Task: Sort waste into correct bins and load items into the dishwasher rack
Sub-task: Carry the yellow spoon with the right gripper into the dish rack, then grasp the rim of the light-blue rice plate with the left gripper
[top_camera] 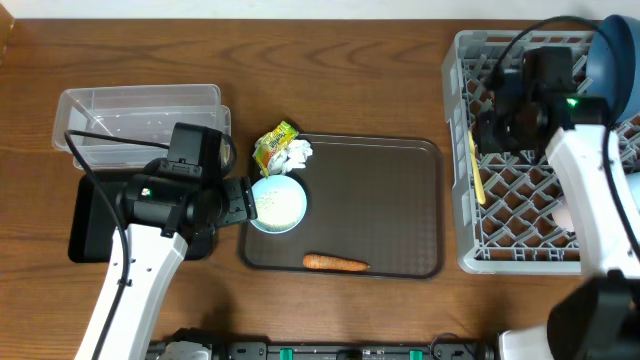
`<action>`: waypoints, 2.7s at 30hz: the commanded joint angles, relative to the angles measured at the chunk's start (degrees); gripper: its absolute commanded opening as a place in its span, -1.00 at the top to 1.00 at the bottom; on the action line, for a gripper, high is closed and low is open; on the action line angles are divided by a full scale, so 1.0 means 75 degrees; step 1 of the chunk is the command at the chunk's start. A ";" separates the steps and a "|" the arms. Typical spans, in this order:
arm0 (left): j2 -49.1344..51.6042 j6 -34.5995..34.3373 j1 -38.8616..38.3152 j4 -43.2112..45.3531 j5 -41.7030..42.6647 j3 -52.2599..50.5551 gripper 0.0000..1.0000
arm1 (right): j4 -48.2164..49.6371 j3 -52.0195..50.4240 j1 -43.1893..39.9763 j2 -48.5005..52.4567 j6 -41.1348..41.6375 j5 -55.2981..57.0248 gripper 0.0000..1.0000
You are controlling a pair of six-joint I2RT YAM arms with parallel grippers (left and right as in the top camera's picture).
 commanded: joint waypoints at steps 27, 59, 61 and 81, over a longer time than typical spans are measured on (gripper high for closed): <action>0.1682 0.0495 -0.1620 0.1807 -0.0102 0.0067 -0.46 | -0.0189 -0.0221 0.2868 0.2579 0.1772 -0.0029 0.45; 0.4538 0.0087 -0.2967 0.2707 -0.0726 0.0006 0.15 | -0.0280 -0.0221 0.2865 0.2990 0.1982 0.0154 0.48; 0.4538 0.0090 -0.3016 0.2704 -0.0726 -0.0006 0.17 | -0.0274 -0.0221 0.2868 0.2990 0.1982 0.0154 0.49; 0.4538 0.0090 -0.3267 0.2608 -0.1212 -0.0006 0.88 | -0.0399 -0.0224 0.2853 0.2990 0.1973 0.0160 0.49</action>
